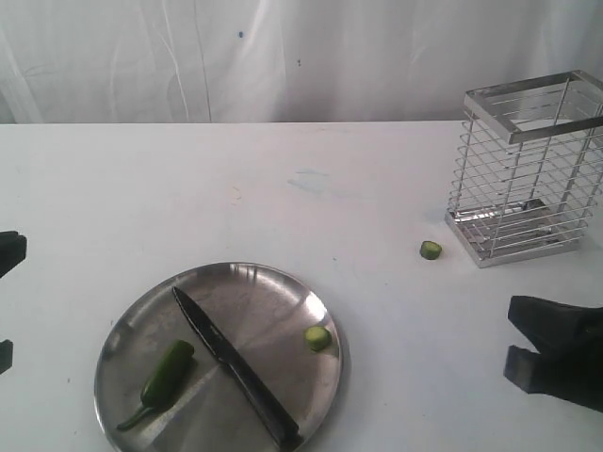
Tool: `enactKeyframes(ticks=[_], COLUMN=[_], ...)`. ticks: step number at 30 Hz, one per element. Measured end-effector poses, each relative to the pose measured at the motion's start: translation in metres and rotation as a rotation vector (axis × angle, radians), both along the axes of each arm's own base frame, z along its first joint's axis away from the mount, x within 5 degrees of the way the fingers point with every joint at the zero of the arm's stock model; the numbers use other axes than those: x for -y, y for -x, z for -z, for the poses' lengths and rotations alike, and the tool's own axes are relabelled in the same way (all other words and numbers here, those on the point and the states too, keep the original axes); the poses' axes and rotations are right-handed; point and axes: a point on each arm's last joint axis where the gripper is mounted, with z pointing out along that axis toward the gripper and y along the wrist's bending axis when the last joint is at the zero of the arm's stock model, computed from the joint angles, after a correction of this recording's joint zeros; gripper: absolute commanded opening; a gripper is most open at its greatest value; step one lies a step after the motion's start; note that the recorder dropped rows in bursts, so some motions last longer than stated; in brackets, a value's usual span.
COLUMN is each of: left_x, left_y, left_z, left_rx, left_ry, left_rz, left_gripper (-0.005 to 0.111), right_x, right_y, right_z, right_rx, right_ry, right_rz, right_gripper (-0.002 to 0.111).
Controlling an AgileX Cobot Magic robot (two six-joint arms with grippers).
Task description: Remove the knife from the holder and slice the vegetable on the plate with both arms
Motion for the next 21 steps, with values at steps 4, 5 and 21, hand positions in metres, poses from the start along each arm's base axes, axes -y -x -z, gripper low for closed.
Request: enactKeyframes(ticks=[4, 5, 21], left_x=[0.000, 0.000, 0.000], left_y=[0.000, 0.000, 0.000], left_z=[0.000, 0.000, 0.000], left_rx=[0.000, 0.000, -0.001], left_ry=[0.001, 0.001, 0.004], left_rz=[0.000, 0.000, -0.001], left_gripper=[0.000, 0.000, 0.000], right_x=[0.002, 0.003, 0.023], right_y=[0.021, 0.025, 0.067], right_z=[-0.014, -0.017, -0.040], right_rx=[0.052, 0.072, 0.448], right_ry=[-0.159, -0.179, -0.119], right_rz=[-0.036, -0.045, -0.023], right_gripper=[0.000, 0.000, 0.000])
